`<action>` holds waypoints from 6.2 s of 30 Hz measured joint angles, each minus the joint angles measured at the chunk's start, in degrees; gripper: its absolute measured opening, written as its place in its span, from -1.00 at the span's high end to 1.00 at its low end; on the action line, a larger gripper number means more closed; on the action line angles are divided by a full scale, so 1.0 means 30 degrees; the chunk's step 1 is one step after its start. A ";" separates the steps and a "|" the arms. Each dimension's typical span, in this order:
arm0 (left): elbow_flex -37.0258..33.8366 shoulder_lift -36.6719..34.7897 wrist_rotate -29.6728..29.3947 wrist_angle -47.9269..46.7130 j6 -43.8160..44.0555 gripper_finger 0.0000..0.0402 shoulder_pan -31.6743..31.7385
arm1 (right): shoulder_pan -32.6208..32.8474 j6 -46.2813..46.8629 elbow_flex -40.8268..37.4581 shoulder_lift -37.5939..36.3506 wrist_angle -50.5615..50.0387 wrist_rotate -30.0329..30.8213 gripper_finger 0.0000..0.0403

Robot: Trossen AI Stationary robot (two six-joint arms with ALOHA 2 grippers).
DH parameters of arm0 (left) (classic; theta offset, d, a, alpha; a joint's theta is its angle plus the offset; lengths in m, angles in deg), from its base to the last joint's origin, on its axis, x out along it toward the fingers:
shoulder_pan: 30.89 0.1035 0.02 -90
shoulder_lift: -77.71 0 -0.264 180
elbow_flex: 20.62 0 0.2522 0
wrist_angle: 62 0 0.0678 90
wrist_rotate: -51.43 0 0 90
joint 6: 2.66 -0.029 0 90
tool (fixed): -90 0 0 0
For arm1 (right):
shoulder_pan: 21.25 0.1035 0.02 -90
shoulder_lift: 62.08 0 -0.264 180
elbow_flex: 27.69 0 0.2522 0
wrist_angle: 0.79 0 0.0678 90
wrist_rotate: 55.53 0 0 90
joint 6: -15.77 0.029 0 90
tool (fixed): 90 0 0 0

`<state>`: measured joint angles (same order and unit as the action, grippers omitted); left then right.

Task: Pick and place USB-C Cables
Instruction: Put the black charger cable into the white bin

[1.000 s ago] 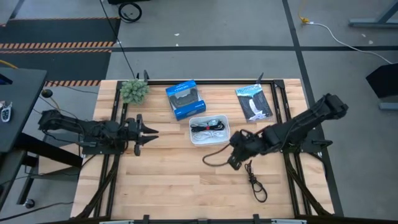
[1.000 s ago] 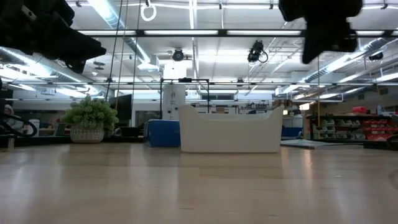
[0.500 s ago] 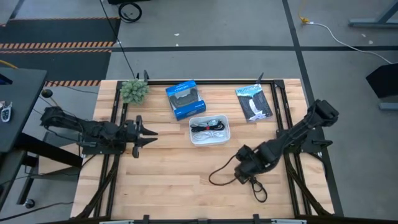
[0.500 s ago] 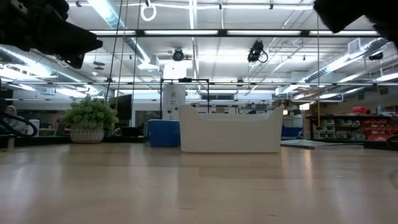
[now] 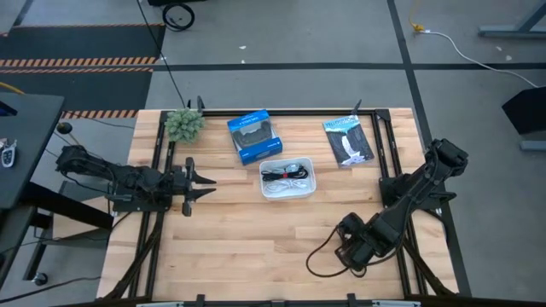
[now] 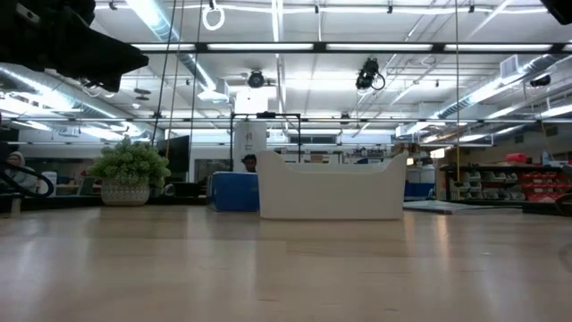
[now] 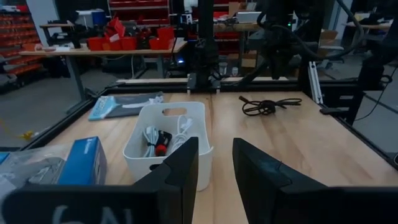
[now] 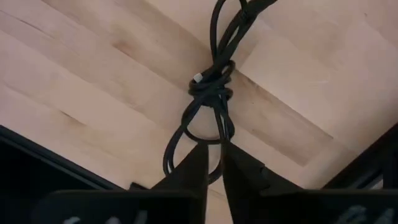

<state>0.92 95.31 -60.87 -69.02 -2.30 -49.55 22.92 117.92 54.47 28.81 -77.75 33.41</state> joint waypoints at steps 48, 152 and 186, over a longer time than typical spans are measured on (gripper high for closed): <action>0.0003 0.0000 0.0015 -0.2076 0.1319 0.47 0.0015 | -0.0184 -0.1032 -0.1945 0.0195 0.1603 0.0963 -0.27; 0.0011 0.0007 0.1821 -0.2040 0.7155 0.47 0.0015 | -1.3890 -3.9285 0.9649 0.4343 0.2254 0.3615 0.36; 0.0011 0.0007 0.1814 -0.2037 0.7158 0.47 0.0015 | -1.5572 -4.1257 0.1432 0.4357 0.8725 0.2506 0.36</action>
<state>0.95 95.33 -55.43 -75.13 19.17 -49.50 -23.80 -5.85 58.76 41.88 -51.58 40.93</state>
